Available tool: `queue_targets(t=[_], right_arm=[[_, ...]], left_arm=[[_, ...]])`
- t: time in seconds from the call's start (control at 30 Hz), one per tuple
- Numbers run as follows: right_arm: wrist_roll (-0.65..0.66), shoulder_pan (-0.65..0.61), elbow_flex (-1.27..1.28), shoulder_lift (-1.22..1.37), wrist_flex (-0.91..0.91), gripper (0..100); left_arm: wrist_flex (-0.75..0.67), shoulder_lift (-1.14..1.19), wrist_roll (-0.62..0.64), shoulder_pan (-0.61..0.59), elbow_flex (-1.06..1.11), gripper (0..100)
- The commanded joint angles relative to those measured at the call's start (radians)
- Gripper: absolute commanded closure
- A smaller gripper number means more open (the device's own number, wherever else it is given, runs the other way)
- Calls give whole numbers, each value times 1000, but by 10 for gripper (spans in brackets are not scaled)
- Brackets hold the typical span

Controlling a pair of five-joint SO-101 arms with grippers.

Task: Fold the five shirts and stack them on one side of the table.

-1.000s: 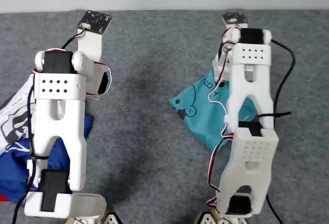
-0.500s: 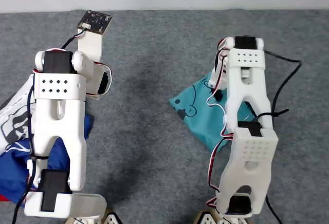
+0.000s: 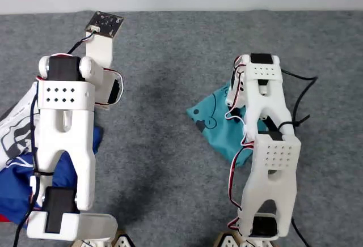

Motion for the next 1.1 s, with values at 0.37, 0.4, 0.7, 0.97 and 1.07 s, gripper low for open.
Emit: queue_targets(t=[0.37, 0.4, 0.7, 0.97, 1.07], right_arm=[[37, 1, -58, 76, -5, 872], [63, 1, -58, 74, -5, 891], [241, 27, -68, 61, 58, 991], [477, 33, -75, -61, 166, 988], [477, 47, -75, -97, 174, 988]], left_arm=[[6, -34, -11, 2, -2, 994], [6, -34, -11, 2, -2, 994], [9, -35, -11, 2, -2, 994], [11, -41, -8, 2, -2, 994], [12, -43, -8, 2, -2, 994]])
